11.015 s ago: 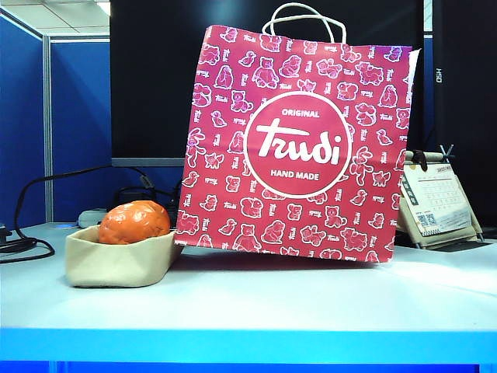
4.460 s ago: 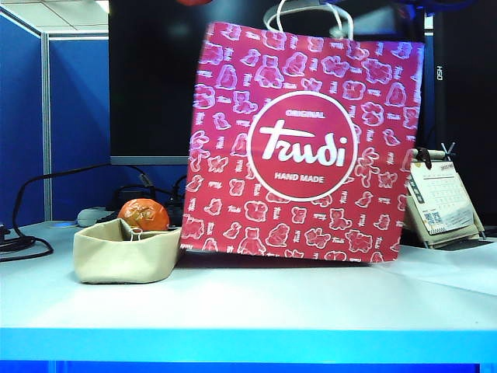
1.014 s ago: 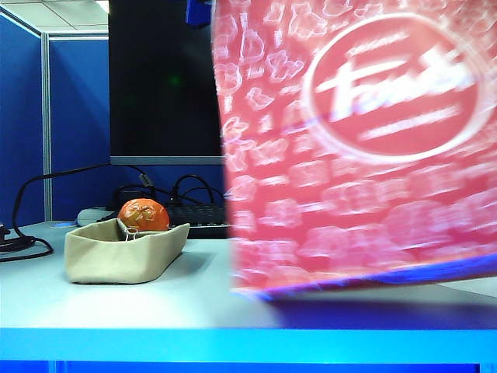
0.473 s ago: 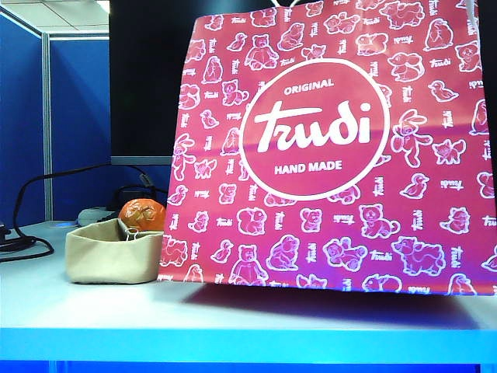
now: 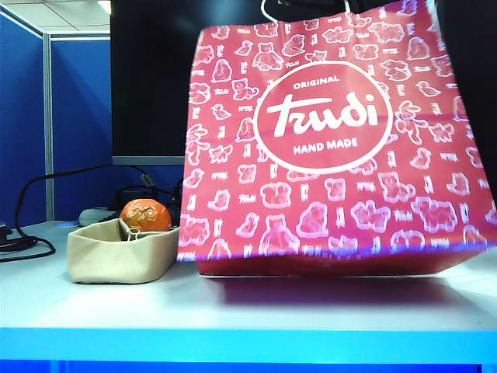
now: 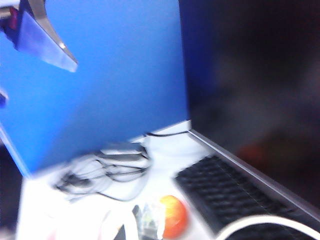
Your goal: Open the paper bag and put two oranges into the paper bag.
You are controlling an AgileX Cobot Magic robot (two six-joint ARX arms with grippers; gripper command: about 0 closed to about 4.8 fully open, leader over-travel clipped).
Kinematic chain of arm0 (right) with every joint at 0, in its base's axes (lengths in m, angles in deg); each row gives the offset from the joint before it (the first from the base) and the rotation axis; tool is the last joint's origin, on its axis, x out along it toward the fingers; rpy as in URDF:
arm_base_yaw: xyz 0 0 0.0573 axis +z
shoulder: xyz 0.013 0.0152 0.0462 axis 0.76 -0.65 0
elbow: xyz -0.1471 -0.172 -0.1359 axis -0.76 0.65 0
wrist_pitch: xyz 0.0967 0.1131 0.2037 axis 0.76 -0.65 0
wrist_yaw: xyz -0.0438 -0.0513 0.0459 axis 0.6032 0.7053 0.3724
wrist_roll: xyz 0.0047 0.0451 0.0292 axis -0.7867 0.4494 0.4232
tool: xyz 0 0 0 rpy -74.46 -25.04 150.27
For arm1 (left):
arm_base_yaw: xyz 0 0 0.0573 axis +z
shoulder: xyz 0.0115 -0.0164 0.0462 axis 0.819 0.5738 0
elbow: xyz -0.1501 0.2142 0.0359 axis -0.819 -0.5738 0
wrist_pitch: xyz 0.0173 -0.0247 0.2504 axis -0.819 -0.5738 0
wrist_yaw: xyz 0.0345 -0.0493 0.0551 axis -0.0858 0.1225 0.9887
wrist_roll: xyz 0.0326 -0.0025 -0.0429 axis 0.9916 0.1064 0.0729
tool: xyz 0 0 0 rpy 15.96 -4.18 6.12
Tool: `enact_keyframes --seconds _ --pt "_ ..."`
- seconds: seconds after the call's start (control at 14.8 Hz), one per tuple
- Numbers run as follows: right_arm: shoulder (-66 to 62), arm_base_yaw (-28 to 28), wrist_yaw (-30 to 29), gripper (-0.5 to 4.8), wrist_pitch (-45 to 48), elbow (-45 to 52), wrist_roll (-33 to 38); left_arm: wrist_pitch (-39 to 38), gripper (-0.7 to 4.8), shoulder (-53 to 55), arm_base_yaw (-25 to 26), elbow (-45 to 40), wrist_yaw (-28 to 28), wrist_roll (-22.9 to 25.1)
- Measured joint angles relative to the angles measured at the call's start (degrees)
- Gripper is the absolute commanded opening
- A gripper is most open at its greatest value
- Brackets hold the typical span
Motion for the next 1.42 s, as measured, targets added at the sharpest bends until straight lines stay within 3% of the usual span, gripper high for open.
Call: enact_keyframes --seconds 0.34,0.41,0.47,0.54,0.88,1.42 --pt "-0.1 0.0 1.8 0.02 -11.9 -0.9 -15.0 1.9 3.89 0.0 0.9 -0.5 0.0 0.4" --pt "-0.1 0.0 1.8 0.45 -13.0 -0.9 -15.9 2.1 3.89 0.0 1.0 -0.9 -0.1 0.4" --pt "-0.1 0.0 1.8 1.92 -13.4 -0.9 -16.2 2.1 3.90 -0.1 1.0 -1.8 -0.1 0.3" --pt "-0.1 0.0 1.8 2.04 -13.5 -0.9 -14.2 2.4 3.90 -0.1 2.2 -6.1 0.0 0.4" --pt "1.0 0.0 1.9 2.20 -14.6 -0.9 -9.0 5.7 3.90 0.1 2.6 -10.1 0.3 0.6" --pt "10.5 0.1 4.3 2.12 -18.4 -0.9 -7.8 6.4 3.90 0.0 2.6 -10.1 -0.2 0.5"
